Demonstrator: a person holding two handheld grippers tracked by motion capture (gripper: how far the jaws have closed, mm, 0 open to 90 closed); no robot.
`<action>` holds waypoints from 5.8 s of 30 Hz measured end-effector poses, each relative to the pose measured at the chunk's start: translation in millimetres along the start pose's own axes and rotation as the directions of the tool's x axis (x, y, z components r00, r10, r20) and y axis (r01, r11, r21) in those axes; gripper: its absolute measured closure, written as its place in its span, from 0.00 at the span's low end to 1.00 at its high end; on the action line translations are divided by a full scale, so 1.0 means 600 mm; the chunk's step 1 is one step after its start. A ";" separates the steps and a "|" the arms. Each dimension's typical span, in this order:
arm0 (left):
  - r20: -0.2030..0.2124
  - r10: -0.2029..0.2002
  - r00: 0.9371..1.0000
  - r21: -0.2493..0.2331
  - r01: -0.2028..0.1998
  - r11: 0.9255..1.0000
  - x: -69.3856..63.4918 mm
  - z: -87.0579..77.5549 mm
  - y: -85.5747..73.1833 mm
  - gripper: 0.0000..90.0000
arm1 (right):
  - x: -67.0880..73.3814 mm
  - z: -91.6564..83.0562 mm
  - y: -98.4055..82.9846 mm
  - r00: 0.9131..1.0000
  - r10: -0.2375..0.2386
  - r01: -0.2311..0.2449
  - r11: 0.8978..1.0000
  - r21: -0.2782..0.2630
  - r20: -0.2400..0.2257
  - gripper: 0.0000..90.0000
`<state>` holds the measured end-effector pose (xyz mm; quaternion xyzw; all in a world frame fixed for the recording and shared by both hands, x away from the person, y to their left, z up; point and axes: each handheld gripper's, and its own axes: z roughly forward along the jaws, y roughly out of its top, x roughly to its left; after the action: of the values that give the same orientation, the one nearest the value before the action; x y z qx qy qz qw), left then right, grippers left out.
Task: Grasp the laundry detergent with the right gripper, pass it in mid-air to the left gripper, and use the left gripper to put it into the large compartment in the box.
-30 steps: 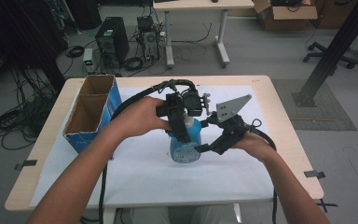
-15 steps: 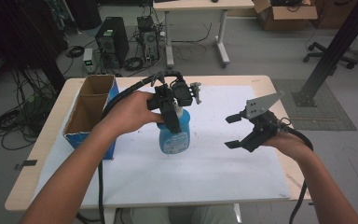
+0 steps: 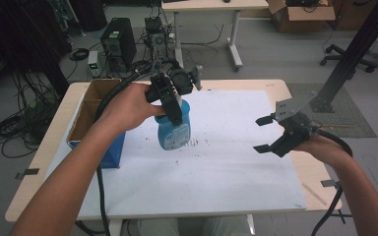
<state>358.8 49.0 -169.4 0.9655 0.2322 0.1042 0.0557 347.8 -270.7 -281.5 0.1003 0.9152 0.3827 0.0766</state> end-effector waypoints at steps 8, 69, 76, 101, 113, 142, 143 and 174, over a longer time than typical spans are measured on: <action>-0.028 -0.116 0.993 -0.001 0.116 0.993 0.030 -0.030 -0.015 0.42 | -0.017 -0.017 -0.010 0.999 0.003 -0.009 0.994 0.111 0.054 0.11; -0.194 -0.842 0.503 -0.094 0.845 0.527 0.216 -0.111 -0.237 0.42 | -0.037 -0.033 -0.034 0.995 -0.019 -0.004 0.972 0.233 0.093 0.10; -0.191 -0.845 0.499 -0.094 0.848 0.522 0.221 -0.069 -0.253 0.42 | -0.038 -0.027 -0.035 0.996 -0.016 -0.007 0.969 0.246 0.089 0.10; -0.177 -0.836 0.519 -0.051 0.844 0.534 0.213 0.115 -0.296 0.42 | -0.038 -0.018 -0.050 0.996 0.009 -0.033 0.964 0.262 0.091 0.10; -0.168 -0.833 0.526 -0.042 0.841 0.540 0.207 0.161 -0.303 0.42 | -0.037 -0.016 -0.055 0.995 0.018 -0.042 0.964 0.262 0.093 0.10; -0.155 -0.835 0.528 -0.037 0.841 0.539 0.210 0.180 -0.314 0.41 | -0.036 -0.006 -0.061 0.996 0.031 -0.053 0.961 0.272 0.085 0.11; -0.156 -0.836 0.526 -0.040 0.842 0.537 0.209 0.180 -0.314 0.41 | -0.036 -0.006 -0.061 0.996 0.030 -0.052 0.961 0.273 0.084 0.11; -0.061 -0.857 0.511 -0.139 0.846 0.514 0.206 0.105 -0.326 0.22 | -0.029 -0.018 -0.054 0.996 0.024 -0.048 0.962 0.269 0.090 0.10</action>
<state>395.3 275.4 -239.7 0.7151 0.6740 0.1324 0.1292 358.5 -304.5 -296.1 0.1429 0.9528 0.2507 0.0947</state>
